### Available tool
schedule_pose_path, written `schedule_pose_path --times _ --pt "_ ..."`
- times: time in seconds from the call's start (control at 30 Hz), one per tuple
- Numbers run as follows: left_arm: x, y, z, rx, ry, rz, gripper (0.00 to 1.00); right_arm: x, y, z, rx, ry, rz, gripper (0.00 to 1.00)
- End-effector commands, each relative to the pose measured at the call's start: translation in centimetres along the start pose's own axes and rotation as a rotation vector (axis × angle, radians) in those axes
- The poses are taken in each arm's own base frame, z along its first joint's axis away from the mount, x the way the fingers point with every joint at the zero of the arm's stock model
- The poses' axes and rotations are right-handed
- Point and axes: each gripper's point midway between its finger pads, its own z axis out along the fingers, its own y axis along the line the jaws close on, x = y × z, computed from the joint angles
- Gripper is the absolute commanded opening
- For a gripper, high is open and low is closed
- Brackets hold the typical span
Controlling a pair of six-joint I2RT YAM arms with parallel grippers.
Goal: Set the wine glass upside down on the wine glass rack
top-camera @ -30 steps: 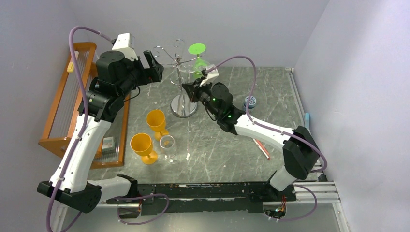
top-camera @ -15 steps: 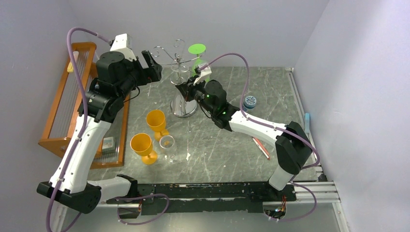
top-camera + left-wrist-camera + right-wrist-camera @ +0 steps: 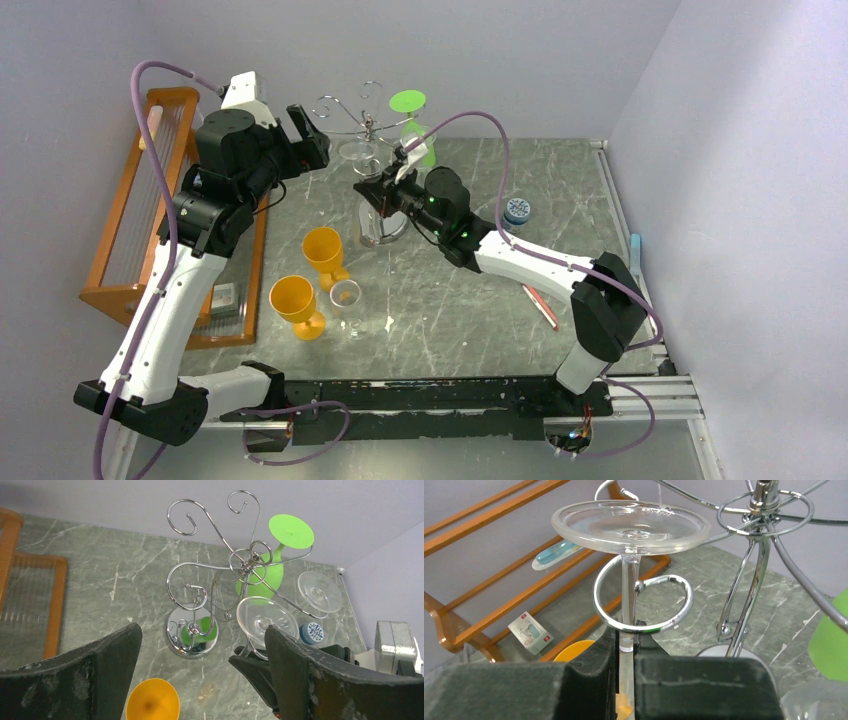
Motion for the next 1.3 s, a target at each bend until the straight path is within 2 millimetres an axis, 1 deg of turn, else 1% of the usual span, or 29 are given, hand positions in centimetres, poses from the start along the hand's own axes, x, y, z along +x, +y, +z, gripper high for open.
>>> schedule_pose_path --times 0.0,0.13,0.23,0.37,0.47,0.57,0.77,0.87,0.97,1.13,1.2,1.27 --pt "0.2 0.9 -0.5 -0.027 0.003 -0.009 0.96 -2.3 1.6 -1.3 -0.072 -0.079 -0.043 0.00" --pt "0.3 0.8 -0.5 -0.023 0.005 -0.013 0.97 -2.3 1.2 -2.2 -0.052 -0.090 -0.054 0.00" --pt "0.4 0.8 -0.5 -0.021 0.007 -0.012 0.96 -2.8 1.0 -2.8 -0.029 -0.115 -0.056 0.00" --pt "0.7 0.6 -0.4 -0.012 0.016 -0.015 0.96 -2.7 0.1 -2.9 0.023 -0.112 -0.050 0.00" --pt "0.8 0.5 -0.3 -0.006 0.021 -0.016 0.97 -2.2 -0.9 -2.6 0.072 -0.097 -0.043 0.00" --pt "0.8 0.4 -0.2 -0.002 0.022 -0.014 0.96 -1.2 -1.4 -2.3 0.089 -0.074 -0.049 0.00" --pt "0.9 0.4 -0.2 0.001 0.025 -0.012 0.96 0.1 -1.9 -1.7 0.107 -0.056 -0.054 0.00" --pt "1.0 0.6 -0.3 -0.003 0.023 -0.010 0.96 0.7 -2.3 -1.5 0.117 -0.045 -0.061 0.03" --pt "1.0 0.6 -0.3 -0.004 0.025 -0.007 0.97 1.5 -2.4 -1.6 0.122 -0.030 -0.063 0.11" --pt "1.2 0.6 -0.2 -0.002 0.032 0.003 0.97 1.9 -2.4 -2.3 0.118 -0.030 -0.056 0.42" --pt "1.3 0.6 -0.2 -0.004 0.035 0.006 0.97 1.6 -2.0 -2.7 0.105 -0.027 -0.052 0.50" --pt "1.5 0.7 -0.1 -0.005 0.045 0.010 0.97 1.3 -1.9 -3.2 0.100 -0.015 -0.047 0.55"
